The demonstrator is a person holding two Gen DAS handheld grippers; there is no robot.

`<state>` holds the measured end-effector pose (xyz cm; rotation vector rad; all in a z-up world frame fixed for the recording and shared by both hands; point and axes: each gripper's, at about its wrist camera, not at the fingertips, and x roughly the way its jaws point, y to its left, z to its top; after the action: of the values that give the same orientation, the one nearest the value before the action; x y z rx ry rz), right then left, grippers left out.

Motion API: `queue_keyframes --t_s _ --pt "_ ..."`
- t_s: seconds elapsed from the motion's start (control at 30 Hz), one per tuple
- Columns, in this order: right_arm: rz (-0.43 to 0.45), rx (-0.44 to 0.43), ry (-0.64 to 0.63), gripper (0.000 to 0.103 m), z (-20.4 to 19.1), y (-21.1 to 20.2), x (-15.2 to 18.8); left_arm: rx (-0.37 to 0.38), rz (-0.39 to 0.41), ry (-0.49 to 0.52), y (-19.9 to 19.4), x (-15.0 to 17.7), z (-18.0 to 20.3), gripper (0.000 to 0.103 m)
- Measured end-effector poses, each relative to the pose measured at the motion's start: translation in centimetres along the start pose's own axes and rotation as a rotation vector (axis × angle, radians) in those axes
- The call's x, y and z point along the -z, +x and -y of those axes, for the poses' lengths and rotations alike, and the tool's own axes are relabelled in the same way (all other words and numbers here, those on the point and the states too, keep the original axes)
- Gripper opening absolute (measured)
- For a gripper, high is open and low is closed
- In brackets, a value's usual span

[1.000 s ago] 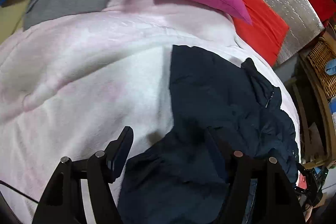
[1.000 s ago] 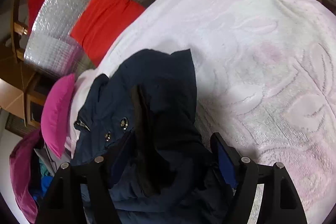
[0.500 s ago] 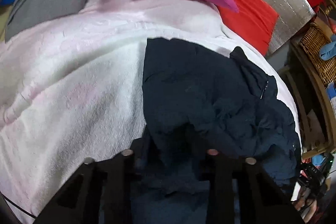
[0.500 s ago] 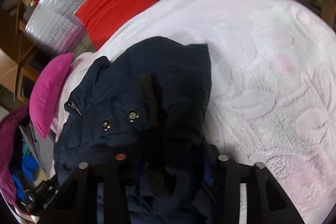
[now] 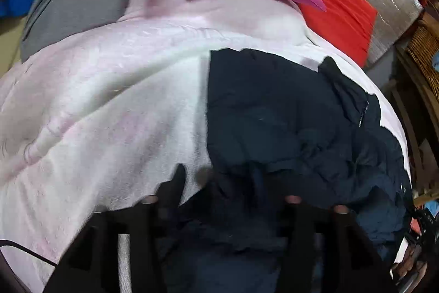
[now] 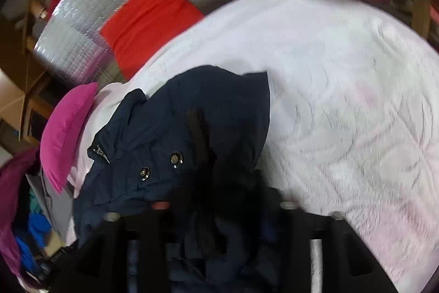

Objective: Fold large clothes

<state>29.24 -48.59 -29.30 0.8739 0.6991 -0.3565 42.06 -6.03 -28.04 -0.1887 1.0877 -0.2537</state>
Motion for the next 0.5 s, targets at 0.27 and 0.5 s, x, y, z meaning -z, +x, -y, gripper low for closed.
queue_keyframes --t_s 0.27,0.5 --pt "0.054 0.020 -0.014 0.067 0.2 -2.3 -1.1 0.034 0.034 -0.023 -1.6 0.0 -0.2 0.070" --pt "-0.054 0.001 -0.003 0.060 0.5 0.8 -0.3 0.039 0.017 0.034 -0.1 0.5 1.3 0.056"
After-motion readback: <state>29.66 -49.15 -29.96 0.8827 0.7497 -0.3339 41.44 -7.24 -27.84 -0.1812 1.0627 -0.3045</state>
